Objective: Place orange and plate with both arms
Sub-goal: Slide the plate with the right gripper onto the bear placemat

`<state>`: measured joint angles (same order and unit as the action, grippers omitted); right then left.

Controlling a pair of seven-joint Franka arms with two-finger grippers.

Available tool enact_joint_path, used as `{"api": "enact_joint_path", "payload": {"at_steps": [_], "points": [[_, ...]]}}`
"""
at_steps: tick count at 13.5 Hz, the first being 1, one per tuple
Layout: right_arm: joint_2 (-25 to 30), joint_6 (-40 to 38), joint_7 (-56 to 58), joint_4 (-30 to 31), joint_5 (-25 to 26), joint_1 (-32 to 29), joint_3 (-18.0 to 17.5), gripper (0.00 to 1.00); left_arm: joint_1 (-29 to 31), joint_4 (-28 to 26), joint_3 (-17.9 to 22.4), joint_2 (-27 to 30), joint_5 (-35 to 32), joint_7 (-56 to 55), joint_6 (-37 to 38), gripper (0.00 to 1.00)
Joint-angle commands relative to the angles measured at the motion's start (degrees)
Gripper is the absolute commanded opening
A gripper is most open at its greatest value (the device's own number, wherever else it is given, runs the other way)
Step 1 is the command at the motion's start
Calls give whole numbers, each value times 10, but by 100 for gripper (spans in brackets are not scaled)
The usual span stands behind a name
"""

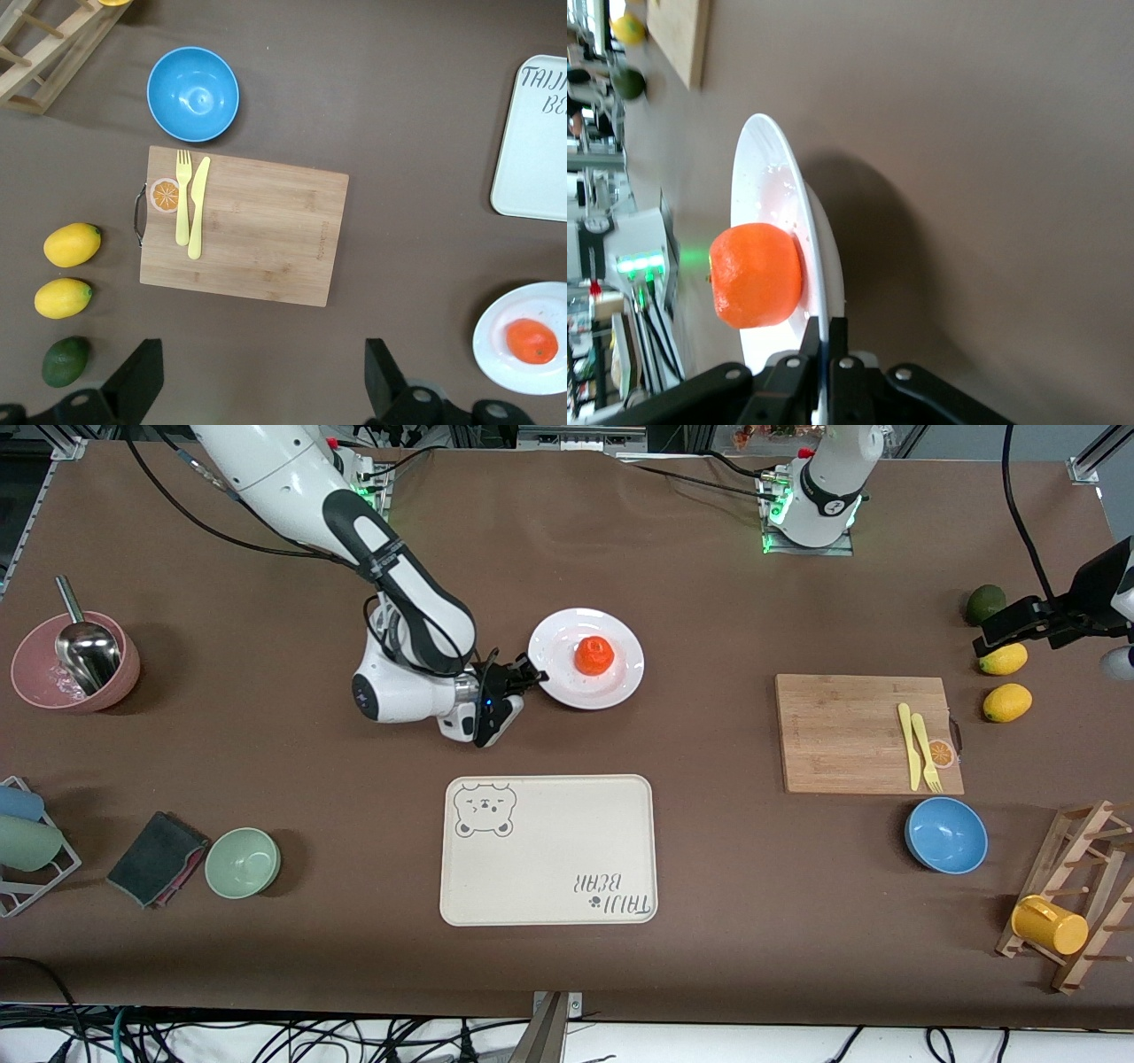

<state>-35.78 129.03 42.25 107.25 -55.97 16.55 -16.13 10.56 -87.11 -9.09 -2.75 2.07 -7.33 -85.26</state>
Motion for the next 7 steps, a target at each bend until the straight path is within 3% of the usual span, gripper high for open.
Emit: {"api": "enact_joint_path", "payload": {"at_steps": [1, 7], "points": [[-7, -31, -14, -66, -11, -43, -3, 0, 4, 17, -2, -6, -7, 14, 5, 100], [-168, -26, -171, -336, -8, -61, -3, 0, 4, 17, -2, -6, -9, 14, 1, 100]]}}
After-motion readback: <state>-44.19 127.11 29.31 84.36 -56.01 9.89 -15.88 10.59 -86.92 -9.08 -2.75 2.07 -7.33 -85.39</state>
